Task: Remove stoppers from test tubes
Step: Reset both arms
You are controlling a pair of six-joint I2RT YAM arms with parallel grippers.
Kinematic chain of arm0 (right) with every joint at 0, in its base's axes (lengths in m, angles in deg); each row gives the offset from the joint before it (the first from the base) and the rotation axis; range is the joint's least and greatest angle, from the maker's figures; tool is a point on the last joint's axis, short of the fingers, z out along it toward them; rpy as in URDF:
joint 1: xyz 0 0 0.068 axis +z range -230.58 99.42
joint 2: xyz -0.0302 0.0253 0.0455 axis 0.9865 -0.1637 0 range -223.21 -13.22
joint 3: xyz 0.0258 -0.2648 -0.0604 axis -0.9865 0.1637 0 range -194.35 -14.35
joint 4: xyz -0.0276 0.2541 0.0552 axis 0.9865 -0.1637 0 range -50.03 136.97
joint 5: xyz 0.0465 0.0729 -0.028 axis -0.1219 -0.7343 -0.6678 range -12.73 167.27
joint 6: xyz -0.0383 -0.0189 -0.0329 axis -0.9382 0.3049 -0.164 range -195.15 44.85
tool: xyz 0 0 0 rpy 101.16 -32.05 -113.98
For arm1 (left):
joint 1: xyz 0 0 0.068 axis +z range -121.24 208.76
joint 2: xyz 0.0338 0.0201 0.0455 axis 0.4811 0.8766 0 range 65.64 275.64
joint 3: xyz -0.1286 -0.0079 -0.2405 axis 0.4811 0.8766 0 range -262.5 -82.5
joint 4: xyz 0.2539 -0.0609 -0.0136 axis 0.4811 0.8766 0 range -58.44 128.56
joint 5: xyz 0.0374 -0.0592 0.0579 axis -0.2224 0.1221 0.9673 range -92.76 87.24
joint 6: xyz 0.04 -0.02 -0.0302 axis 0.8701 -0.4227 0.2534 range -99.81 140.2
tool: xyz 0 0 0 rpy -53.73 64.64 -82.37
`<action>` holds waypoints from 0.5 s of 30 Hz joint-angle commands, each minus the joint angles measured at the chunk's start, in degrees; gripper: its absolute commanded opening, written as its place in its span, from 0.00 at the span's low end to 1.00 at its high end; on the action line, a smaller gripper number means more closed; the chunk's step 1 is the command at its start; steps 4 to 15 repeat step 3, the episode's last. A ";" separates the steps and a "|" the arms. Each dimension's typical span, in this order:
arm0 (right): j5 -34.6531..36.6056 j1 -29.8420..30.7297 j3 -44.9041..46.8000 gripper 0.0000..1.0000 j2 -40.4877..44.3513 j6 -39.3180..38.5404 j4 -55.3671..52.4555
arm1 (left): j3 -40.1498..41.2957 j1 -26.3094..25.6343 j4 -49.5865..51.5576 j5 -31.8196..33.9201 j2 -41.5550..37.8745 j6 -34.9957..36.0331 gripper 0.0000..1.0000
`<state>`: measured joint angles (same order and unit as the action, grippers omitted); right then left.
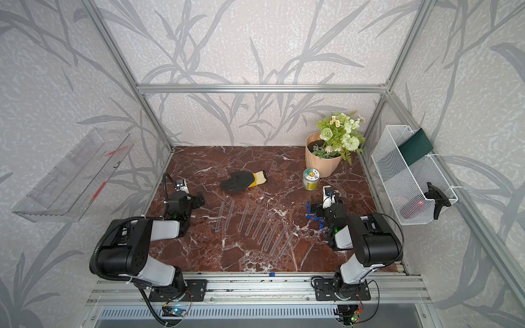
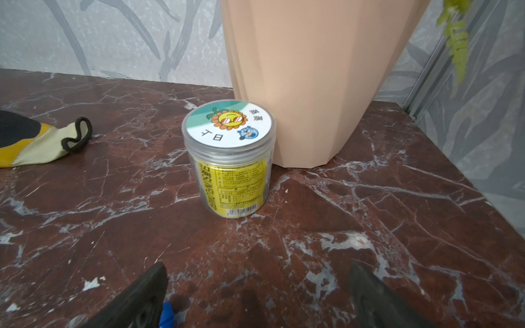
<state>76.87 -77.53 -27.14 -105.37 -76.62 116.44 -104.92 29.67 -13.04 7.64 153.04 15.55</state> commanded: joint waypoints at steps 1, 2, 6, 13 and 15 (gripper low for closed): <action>0.57 -0.58 -4.11 0.99 0.84 1.29 -4.27 | -1.10 -0.08 -1.37 -0.02 -0.21 0.95 0.99; -0.69 -0.59 -5.63 0.99 1.35 0.92 -7.97 | -1.09 -0.08 -1.37 -0.02 -0.21 0.87 0.99; -1.31 -0.59 -6.66 0.99 1.46 0.56 -9.96 | -1.08 -0.11 -1.41 0.02 -0.23 0.90 0.99; -1.31 -0.59 -6.66 0.99 1.46 0.56 -9.96 | -1.08 -0.11 -1.41 0.02 -0.23 0.90 0.99; -1.31 -0.59 -6.66 0.99 1.46 0.56 -9.96 | -1.08 -0.11 -1.41 0.02 -0.23 0.90 0.99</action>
